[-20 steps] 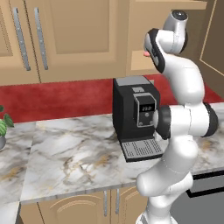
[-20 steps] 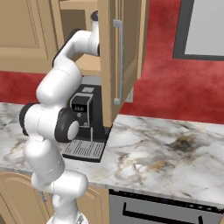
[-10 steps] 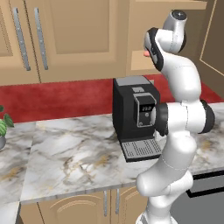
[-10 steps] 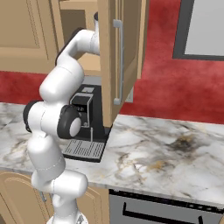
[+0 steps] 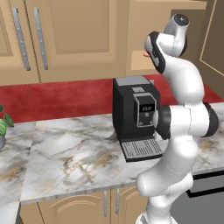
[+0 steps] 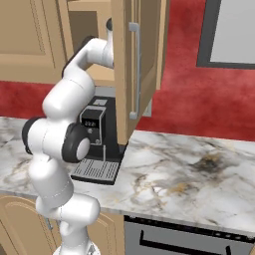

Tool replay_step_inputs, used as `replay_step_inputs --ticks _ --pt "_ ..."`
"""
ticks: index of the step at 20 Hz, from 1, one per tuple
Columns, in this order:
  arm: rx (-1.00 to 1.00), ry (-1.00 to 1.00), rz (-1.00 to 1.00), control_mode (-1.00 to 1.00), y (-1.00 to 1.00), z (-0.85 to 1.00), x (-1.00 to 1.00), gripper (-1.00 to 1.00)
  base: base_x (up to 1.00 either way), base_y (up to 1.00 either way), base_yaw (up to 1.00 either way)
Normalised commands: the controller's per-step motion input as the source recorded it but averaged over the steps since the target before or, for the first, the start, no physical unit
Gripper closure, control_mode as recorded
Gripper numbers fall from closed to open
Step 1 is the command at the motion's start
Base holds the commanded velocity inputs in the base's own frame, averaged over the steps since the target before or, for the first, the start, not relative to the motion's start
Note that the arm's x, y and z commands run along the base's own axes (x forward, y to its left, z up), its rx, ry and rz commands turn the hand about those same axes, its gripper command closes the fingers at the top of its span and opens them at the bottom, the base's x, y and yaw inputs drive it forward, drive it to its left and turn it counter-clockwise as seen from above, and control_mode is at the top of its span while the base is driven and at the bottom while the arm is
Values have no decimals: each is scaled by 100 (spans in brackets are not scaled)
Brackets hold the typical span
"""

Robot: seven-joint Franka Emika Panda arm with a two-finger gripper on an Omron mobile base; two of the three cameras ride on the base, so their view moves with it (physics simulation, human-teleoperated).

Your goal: Pick up the bar soap and sponge from the sink, and place them back in the cabinet, and close the cabinet door.

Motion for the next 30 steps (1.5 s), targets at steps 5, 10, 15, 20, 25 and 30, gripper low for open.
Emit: replay_step_inputs --ticks 5,10,15,20,25,30 --pt "0 -9 0 -100 0 -22 2 100 0 0 0" --pt "0 -5 0 -100 0 -22 4 100 0 0 0" --pt "0 -1 0 -100 0 -26 11 100 0 0 0" --pt "0 0 0 -100 0 -28 11 100 0 0 0" --pt "0 0 0 -100 -1 -31 18 100 0 0 0" --pt "0 0 0 -100 -1 -32 25 100 0 0 0"
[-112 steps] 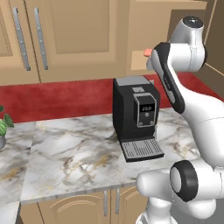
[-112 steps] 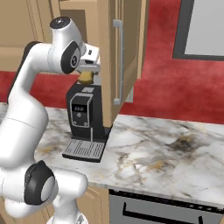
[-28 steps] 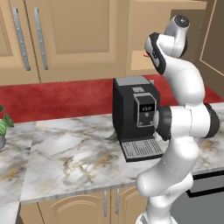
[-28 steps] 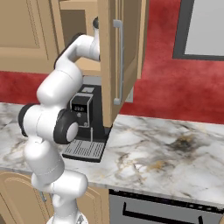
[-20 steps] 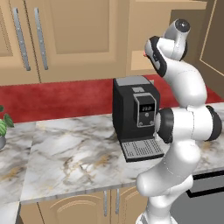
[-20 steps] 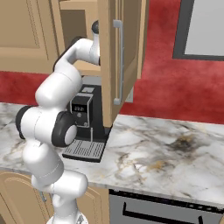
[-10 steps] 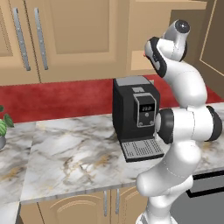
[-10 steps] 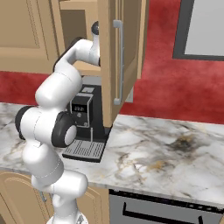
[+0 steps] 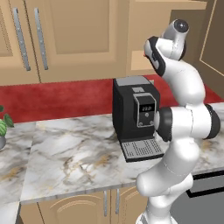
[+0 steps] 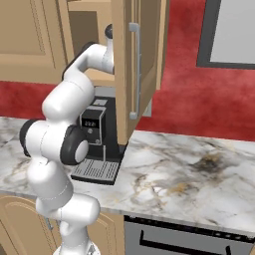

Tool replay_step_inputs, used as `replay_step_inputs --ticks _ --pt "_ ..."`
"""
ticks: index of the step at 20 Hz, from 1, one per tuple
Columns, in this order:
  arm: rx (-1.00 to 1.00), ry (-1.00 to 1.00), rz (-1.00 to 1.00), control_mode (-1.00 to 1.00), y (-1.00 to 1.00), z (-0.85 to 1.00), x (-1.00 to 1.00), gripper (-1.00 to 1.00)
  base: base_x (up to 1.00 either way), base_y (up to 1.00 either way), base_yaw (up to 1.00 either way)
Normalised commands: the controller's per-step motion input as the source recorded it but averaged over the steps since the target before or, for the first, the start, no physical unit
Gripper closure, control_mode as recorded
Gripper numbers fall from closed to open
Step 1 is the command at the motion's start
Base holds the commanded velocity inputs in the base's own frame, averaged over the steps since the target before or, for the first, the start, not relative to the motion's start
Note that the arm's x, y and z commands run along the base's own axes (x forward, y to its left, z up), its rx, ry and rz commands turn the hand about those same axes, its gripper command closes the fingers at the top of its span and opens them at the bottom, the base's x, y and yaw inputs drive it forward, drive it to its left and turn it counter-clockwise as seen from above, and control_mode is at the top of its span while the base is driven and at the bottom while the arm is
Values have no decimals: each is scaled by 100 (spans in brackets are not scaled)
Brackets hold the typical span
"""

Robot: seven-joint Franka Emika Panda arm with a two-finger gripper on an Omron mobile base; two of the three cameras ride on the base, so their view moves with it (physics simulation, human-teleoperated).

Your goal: Pick up the bar soap and sponge from the sink, and place them back in the cabinet, and close the cabinet door.

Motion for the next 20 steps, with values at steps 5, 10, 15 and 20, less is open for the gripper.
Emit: replay_step_inputs --ticks 5,10,15,20 --pt "0 0 0 -100 0 -31 28 100 0 0 0" --pt "0 0 0 -100 -2 -18 11 100 0 0 0" --pt "0 0 0 -100 0 -7 6 -100 0 0 0" --pt "0 0 0 -100 0 -3 0 -100 0 0 0"
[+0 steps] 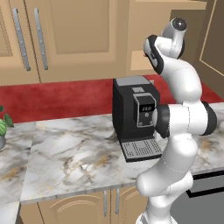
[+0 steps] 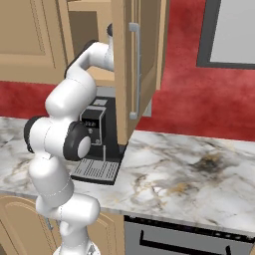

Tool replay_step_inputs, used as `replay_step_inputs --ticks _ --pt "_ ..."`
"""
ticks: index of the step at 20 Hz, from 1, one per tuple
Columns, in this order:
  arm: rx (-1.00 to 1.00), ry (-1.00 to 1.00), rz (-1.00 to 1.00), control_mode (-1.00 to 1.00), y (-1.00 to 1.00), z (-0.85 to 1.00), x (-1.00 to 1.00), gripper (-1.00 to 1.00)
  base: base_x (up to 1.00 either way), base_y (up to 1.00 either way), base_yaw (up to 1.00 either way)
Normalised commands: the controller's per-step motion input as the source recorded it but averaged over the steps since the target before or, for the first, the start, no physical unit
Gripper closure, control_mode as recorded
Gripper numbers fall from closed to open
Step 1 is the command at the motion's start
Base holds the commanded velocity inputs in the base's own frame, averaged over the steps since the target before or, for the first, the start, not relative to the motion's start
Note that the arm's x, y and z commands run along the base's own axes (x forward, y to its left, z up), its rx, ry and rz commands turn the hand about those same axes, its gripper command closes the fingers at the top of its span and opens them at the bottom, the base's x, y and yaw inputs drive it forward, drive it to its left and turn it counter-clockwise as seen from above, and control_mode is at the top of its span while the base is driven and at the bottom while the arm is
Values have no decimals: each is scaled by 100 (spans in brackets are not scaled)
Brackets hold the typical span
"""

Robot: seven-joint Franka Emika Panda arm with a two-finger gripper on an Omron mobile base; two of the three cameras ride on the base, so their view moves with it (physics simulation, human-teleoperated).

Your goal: Pick up the bar soap and sponge from the sink, and place them back in the cabinet, and close the cabinet door.

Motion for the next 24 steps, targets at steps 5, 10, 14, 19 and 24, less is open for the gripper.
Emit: replay_step_inputs --ticks 5,10,14,19,24 --pt "0 -1 0 -100 0 -1 0 -100 0 0 0" --pt "0 -2 0 -100 0 -3 0 -100 0 0 0" --pt "-1 -8 -1 -100 0 0 -2 -100 0 0 0" --pt "-3 -13 -2 -100 0 0 -14 -100 0 0 0" --pt "-5 -10 -3 -100 0 0 -12 -100 0 0 0"
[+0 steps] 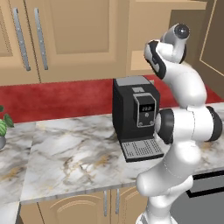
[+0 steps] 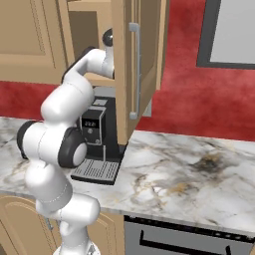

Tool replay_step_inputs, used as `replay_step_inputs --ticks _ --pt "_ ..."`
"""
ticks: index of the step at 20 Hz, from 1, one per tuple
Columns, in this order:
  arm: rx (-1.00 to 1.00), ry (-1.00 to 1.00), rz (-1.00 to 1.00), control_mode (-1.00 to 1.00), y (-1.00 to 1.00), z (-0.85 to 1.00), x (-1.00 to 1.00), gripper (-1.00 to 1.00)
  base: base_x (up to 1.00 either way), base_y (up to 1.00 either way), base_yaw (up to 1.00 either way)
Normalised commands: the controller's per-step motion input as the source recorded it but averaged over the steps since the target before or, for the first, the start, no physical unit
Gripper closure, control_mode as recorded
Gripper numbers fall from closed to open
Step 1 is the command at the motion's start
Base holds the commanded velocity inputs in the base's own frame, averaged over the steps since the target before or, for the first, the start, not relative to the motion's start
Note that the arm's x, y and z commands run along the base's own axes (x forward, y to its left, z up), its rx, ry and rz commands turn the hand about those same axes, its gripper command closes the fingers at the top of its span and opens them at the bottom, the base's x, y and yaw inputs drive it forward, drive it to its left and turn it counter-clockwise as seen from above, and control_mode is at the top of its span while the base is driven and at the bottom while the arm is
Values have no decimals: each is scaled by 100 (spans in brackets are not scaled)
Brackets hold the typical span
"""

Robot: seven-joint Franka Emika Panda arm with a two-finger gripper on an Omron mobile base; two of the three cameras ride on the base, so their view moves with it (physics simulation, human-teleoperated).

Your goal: Pick up the bar soap and sponge from the sink, and place them back in the cabinet, and close the cabinet door.

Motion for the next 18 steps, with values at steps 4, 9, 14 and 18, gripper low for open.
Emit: replay_step_inputs --ticks 4,9,14,18 --pt "-2 -4 -4 -100 0 0 -18 -100 0 0 0" --pt "0 -2 -2 -100 0 9 -37 -100 0 0 0" --pt "0 -1 0 -100 6 12 -41 -100 0 0 0" --pt "0 0 0 -100 7 15 -38 -100 0 0 0"
